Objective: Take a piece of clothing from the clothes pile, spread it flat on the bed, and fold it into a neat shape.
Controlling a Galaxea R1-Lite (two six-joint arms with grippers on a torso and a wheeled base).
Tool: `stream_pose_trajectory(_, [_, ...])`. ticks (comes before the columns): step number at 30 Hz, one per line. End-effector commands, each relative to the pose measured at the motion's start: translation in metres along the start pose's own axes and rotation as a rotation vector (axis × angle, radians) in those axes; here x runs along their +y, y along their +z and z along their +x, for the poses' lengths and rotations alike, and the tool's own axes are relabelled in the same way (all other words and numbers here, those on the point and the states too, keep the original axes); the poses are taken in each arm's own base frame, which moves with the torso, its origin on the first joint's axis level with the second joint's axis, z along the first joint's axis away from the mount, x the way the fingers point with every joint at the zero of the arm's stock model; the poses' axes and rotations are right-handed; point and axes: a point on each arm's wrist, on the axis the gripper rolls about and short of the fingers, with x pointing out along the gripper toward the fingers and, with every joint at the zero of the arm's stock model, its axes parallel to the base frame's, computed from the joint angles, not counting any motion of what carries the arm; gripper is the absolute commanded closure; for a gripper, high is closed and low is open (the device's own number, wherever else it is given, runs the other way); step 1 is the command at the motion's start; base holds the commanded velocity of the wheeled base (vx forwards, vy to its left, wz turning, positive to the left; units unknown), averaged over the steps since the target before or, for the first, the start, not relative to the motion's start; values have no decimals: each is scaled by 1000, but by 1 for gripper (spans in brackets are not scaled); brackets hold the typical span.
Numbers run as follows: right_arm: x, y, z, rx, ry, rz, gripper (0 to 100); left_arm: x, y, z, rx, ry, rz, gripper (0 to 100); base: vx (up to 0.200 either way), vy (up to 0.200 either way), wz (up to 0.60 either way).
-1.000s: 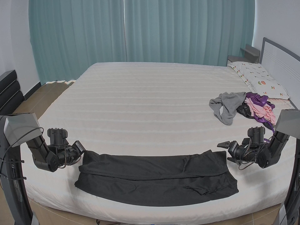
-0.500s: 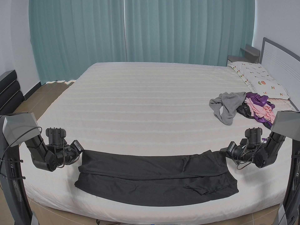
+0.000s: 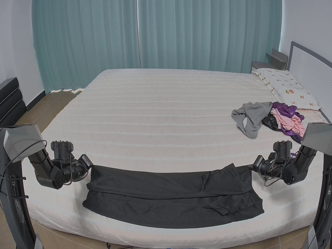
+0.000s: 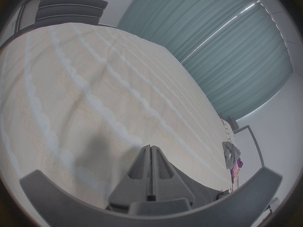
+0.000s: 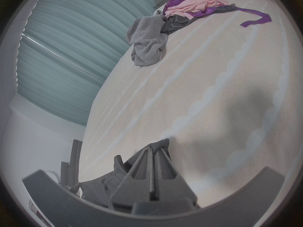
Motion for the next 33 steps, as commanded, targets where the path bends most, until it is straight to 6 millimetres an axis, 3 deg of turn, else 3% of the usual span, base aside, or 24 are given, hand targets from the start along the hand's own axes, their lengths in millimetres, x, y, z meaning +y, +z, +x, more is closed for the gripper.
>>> stream_pose_trajectory(1, [-1, 2, 0, -6, 1, 2, 100, 0, 0, 1, 2, -1, -2, 100, 0, 0, 0])
stream_pose_trajectory(4, [-1, 2, 0, -3, 0, 3, 100, 0, 0, 2, 1, -2, -3, 100, 0, 0, 0])
stream_pose_trajectory(5, [-2, 1, 0, 0, -1, 4, 0, 1, 0, 2, 4, 1, -4, 100, 0, 0, 0])
stream_pose_trajectory(6, [-2, 0, 0, 2, -3, 6, 0, 1, -1, 2, 5, 0, -3, 100, 0, 0, 0])
stream_pose_trajectory(7, [-2, 0, -1, 2, -3, 9, 0, 1, -1, 2, 6, 1, -3, 0, 0, 0, 0])
stream_pose_trajectory(14, [4, -1, -20, -6, 6, 17, 0, 0, 1, -1, -5, -1, -19, 0, 0, 0, 0])
stream_pose_trajectory(20, [10, -4, -46, -45, 38, 40, 0, -9, 9, -31, -40, -25, -86, 0, 0, 0, 0])
stream_pose_trajectory(25, [7, -16, -72, -53, 41, 62, 0, -5, -6, -63, 3, -8, -118, 0, 0, 0, 0])
stream_pose_trajectory(29, [4, -25, -76, -34, 38, 66, 0, -1, -13, -70, 19, 7, -123, 0, 0, 0, 0])
stream_pose_trajectory(33, [-2, -35, -80, -20, 26, 74, 0, 2, -17, -70, 36, 21, -122, 0, -200, 0, 0])
